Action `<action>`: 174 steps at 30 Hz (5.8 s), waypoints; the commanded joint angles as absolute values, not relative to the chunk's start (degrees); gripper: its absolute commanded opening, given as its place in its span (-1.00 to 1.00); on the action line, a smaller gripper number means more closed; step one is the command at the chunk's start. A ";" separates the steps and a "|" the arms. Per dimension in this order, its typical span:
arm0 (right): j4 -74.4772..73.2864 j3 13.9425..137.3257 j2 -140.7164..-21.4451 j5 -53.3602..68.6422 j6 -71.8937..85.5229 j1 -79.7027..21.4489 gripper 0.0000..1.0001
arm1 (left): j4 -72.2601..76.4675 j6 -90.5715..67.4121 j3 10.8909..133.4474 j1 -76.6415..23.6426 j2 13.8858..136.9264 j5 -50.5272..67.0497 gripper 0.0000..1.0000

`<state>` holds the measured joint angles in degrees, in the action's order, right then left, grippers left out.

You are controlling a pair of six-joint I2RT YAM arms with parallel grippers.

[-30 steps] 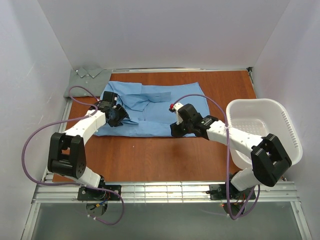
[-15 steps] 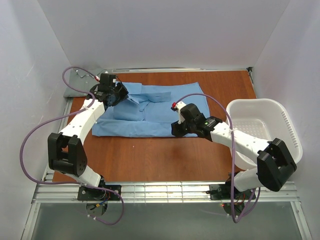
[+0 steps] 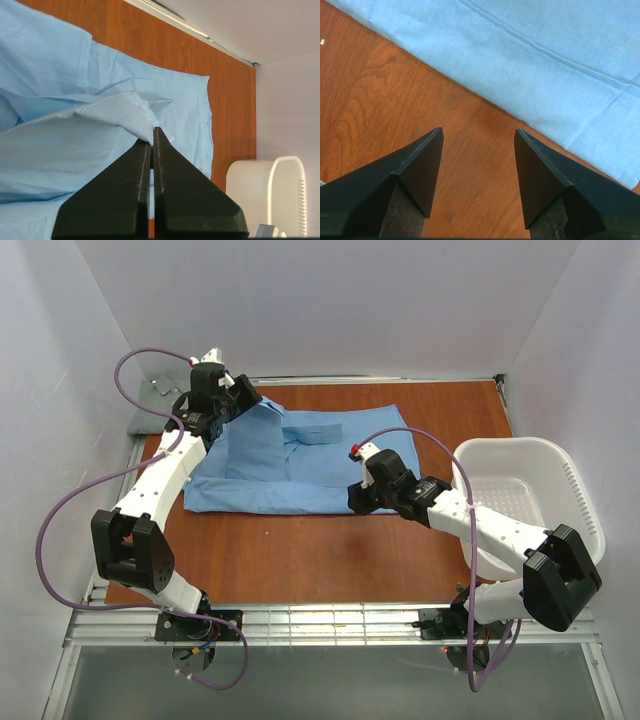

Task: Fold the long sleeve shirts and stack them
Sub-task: Fold the shirt

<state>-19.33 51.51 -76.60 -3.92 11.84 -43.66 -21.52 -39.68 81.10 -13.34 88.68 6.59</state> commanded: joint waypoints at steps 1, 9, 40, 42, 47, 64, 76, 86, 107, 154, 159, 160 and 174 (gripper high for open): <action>-18.02 51.42 -74.88 -5.71 13.27 -43.68 0.08 | -17.14 -35.25 85.59 -13.80 86.66 9.58 -0.99; -18.11 51.33 -74.09 -5.71 13.36 -43.59 0.08 | -14.95 -27.69 92.72 -13.80 89.21 7.20 -0.99; -17.93 49.22 -70.23 -6.86 14.41 -43.59 0.08 | -8.96 -26.36 96.69 -15.99 93.18 14.33 -0.96; -17.76 49.04 -70.14 -7.03 14.85 -43.59 0.08 | -8.88 -27.85 92.21 -17.65 91.68 13.80 -0.96; -17.14 47.82 -68.29 -8.61 16.43 -43.51 0.08 | -8.88 -37.34 81.76 -21.79 85.27 11.43 -0.96; -17.05 39.03 -49.93 -27.32 28.91 -41.40 0.10 | 10.54 -56.69 62.49 -49.57 87.00 -8.18 -0.64; -20.04 38.40 -52.55 -23.40 32.25 -39.38 0.24 | 1.78 -46.76 67.58 -49.40 91.15 -7.28 0.77; -20.04 51.65 -68.97 -9.59 32.44 -32.78 0.25 | -24.68 -41.23 65.05 -37.03 81.13 -17.93 0.76; -13.19 47.91 -89.03 -3.00 38.76 -27.78 -0.25 | -23.47 -44.64 47.03 -2.11 82.08 -5.10 0.47; -25.21 52.48 -94.92 -10.29 25.31 -27.60 -0.36 | -25.57 -41.39 44.57 5.63 85.25 -3.60 0.24; -28.30 49.49 -94.49 -7.38 25.14 -27.60 -0.35 | -26.63 -44.29 38.43 6.15 84.03 -3.87 0.25; -28.74 48.35 -94.13 -6.77 24.96 -27.51 -0.35 | -26.72 -44.64 37.63 6.41 83.76 -3.69 0.24; -34.97 48.93 -76.47 -7.12 24.78 -28.04 -0.25 | -38.32 -39.65 39.02 8.61 64.43 -7.47 0.41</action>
